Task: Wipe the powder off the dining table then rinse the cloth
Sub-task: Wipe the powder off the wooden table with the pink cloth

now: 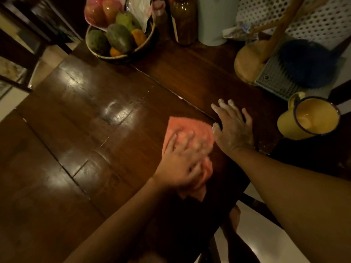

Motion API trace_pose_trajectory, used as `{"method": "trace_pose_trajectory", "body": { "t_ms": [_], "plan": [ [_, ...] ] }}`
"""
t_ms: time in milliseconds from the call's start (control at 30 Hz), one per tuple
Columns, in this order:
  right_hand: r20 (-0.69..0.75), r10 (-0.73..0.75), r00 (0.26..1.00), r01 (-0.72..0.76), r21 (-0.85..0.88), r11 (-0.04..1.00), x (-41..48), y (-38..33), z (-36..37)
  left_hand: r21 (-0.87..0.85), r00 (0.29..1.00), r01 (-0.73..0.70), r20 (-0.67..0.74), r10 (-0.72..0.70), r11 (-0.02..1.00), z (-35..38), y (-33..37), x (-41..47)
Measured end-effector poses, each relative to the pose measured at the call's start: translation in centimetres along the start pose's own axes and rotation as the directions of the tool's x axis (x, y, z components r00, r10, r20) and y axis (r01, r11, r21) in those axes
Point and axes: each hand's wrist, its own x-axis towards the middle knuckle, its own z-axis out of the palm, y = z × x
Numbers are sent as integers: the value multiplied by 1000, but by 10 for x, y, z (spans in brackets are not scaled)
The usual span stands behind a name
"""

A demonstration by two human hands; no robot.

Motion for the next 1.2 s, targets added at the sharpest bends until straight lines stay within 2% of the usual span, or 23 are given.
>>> {"method": "trace_pose_trajectory", "body": {
  "t_ms": [67,133,167,200,233,300,333,367,400,467,533,567,700,833,900,933,1000,1100,1200],
  "plan": [
    [13,12,1000,-12,13,1000,-1,-1,-3,2,994,-104,24,104,995,12,-4,-40],
    [76,17,997,-20,29,999,3,-4,-10,-42,997,-70,9,71,997,16,-28,-74],
    [128,21,991,-25,31,999,6,-8,-16,-81,1000,15,-8,-16,997,14,-41,-89],
    [195,22,981,-26,20,999,10,-11,-25,-139,986,160,-22,-164,977,10,-53,-102],
    [276,18,961,-19,2,1000,13,-15,-35,-202,935,338,-41,-353,919,6,-58,-110],
    [443,-2,896,-1,5,1000,13,-24,-61,-291,748,620,-61,-661,729,2,-55,-116],
    [490,-16,872,7,20,1000,7,-27,-74,-304,676,690,-52,-735,656,2,-44,-113],
    [508,-34,861,17,37,999,-2,-29,-87,-310,646,718,-35,-763,623,2,-30,-107],
    [506,-42,861,17,55,998,-14,-29,-99,-314,654,714,-20,-756,625,2,-14,-100],
    [478,-59,876,11,102,995,-39,-23,-120,-290,753,631,2,-658,720,5,21,-86],
    [406,-89,909,32,144,989,-67,-9,-141,-227,882,465,40,-469,855,11,57,-74],
    [352,-93,931,46,141,989,-82,0,-150,-196,921,388,64,-384,900,14,73,-67],
    [121,-62,991,67,-36,997,-129,35,-176,-88,971,231,87,-223,969,11,99,-17],
    [-100,-78,992,74,-40,996,-146,51,-166,-93,991,129,31,-127,987,-2,100,59],
    [-156,-71,985,69,-18,997,-147,51,-159,-131,991,132,15,-131,983,-5,107,93],
    [-176,-66,982,67,-4,998,-146,51,-159,-121,996,91,17,-90,989,-5,114,103],
    [-194,-72,978,73,0,997,-145,51,-159,-76,994,-97,38,100,992,-1,126,106],
    [-187,-102,977,101,-15,995,-147,53,-159,-14,913,-398,93,397,917,8,123,79],
    [-195,-113,974,113,-7,994,-148,55,-158,-158,857,-479,127,499,863,-6,93,67]
  ]
}}
